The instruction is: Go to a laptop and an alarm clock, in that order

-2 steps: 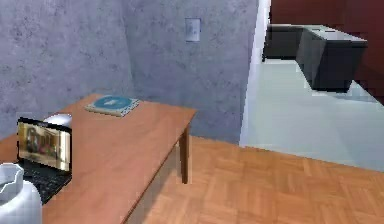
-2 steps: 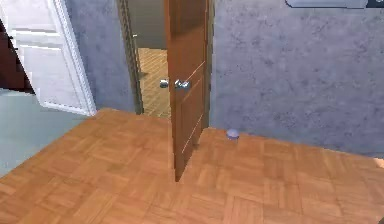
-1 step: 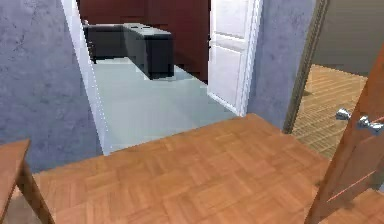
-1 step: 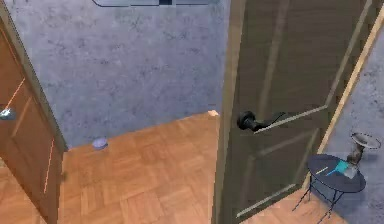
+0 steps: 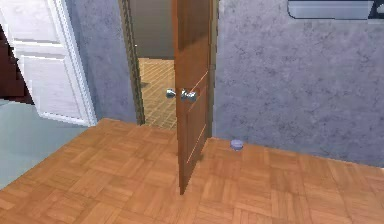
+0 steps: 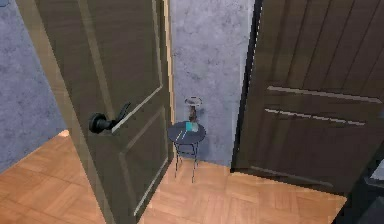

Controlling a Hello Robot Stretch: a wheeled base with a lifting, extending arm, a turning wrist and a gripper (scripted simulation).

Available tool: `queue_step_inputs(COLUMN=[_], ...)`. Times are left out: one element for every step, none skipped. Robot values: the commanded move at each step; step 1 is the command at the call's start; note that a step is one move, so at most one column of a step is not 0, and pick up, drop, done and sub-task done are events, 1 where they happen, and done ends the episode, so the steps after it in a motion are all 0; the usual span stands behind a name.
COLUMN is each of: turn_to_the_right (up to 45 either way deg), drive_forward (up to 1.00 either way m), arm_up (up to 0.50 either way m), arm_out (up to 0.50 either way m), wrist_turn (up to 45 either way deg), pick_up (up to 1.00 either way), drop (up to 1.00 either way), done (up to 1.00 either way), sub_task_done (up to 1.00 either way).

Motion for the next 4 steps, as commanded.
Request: queue_step_inputs(turn_to_the_right=[0.0, 27.0, 0.0, 33.0], drive_forward=[0.25, 0.00, 0.35, 0.00], arm_up=[0.00, 0.00, 0.00, 0.00], arm_out=[0.00, 0.00, 0.00, 0.00], wrist_turn=[0.0, 0.0, 0.0, 0.0], pick_up=[0.00, 0.00, 0.00, 0.00], drop=[0.00, 0.00, 0.00, 0.00], done=[0.00, 0.00, 0.00, 0.00], sub_task_done=[0.00, 0.00, 0.00, 0.00])
